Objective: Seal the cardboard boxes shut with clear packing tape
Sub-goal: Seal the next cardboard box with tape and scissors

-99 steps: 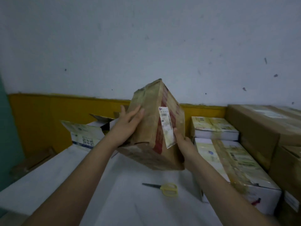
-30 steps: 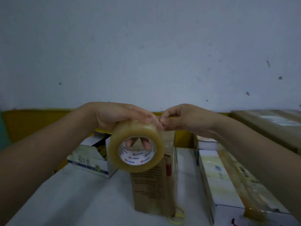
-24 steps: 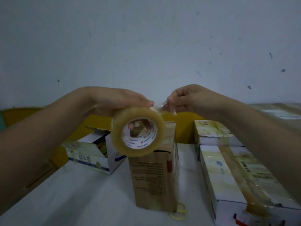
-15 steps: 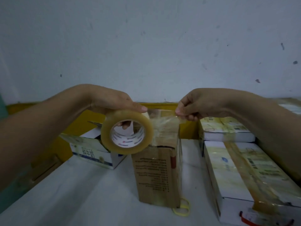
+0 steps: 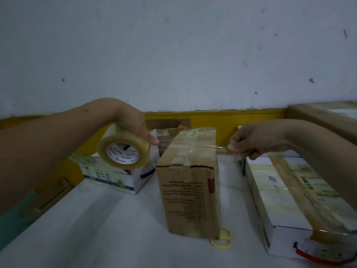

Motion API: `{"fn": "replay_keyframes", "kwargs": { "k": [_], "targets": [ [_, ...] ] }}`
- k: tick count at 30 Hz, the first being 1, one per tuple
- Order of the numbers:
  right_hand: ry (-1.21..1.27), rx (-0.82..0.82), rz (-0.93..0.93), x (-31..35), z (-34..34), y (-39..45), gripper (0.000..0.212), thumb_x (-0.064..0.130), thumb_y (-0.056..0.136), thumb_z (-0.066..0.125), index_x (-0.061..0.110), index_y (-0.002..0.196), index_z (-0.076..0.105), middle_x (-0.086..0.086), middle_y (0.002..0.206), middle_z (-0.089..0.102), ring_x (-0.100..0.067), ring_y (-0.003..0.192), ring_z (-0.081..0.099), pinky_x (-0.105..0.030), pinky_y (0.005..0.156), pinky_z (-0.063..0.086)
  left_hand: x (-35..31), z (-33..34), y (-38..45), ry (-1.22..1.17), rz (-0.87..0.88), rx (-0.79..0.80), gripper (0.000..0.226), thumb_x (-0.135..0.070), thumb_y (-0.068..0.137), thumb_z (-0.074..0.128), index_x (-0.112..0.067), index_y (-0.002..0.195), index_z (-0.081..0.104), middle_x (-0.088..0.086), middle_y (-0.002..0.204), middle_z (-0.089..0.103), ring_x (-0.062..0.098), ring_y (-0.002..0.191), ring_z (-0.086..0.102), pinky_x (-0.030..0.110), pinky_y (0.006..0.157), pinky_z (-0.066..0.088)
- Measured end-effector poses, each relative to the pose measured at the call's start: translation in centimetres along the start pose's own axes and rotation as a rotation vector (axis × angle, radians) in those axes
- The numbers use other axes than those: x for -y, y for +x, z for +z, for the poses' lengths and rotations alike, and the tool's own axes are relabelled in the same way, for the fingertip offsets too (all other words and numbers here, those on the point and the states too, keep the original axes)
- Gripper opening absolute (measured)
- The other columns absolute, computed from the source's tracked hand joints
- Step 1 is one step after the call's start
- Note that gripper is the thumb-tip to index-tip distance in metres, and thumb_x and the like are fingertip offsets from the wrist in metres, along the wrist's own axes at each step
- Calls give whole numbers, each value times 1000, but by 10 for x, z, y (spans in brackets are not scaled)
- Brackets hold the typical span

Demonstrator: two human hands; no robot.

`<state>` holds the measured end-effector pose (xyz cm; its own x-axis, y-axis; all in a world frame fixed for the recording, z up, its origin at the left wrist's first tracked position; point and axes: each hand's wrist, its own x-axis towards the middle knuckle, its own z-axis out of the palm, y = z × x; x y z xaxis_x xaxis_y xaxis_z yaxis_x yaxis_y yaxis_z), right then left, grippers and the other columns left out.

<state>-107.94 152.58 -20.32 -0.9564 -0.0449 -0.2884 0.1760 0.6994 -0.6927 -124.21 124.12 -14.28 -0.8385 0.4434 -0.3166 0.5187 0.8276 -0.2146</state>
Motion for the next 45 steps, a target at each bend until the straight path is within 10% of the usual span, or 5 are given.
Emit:
{"fn": "replay_keyframes", "kwargs": {
  "k": [14, 19, 28, 38, 45],
  "targets": [
    [218, -91, 59, -29, 47, 35, 13, 15, 96, 58, 3, 100, 62, -9, 89, 64, -14, 69, 61, -29, 73, 61, -8, 65, 58, -393, 243, 119, 67, -91, 61, 51, -26, 64, 66, -10, 62, 62, 11, 57, 53, 26, 72, 45],
    [-252, -463, 182, -17, 45, 29, 94, 53, 88, 64, 9, 155, 15, -15, 137, 56, -28, 108, 64, -36, 85, 54, -1, 93, 70, -666, 328, 191, 94, -94, 48, 64, -10, 90, 77, 8, 85, 73, 15, 67, 63, 25, 69, 52],
    [545, -360, 174, 15, 76, 39, 36, 33, 96, 64, 6, 119, 58, -17, 98, 73, -32, 81, 73, -48, 78, 61, -20, 113, 53, -859, 370, 85, 85, -98, 32, 66, -27, 77, 83, -5, 79, 77, 9, 72, 73, 19, 67, 54],
    [1081, -133, 50, -23, 111, 50, 35, 25, 101, 53, -2, 123, 59, -18, 94, 73, -23, 72, 72, -34, 62, 62, 10, 57, -20, -1024, 426, 47, 42, -47, 86, 64, -9, 97, 76, 14, 97, 76, 24, 84, 74, 34, 73, 59],
    [378, -351, 18, -27, 79, 58, 48, 46, 95, 59, 16, 134, 61, -7, 129, 65, -26, 115, 62, -49, 102, 50, -22, 52, -36, -1156, 449, -39, 49, -48, 88, 60, -9, 115, 71, 12, 116, 74, 27, 108, 70, 39, 94, 56]
  ]
}}
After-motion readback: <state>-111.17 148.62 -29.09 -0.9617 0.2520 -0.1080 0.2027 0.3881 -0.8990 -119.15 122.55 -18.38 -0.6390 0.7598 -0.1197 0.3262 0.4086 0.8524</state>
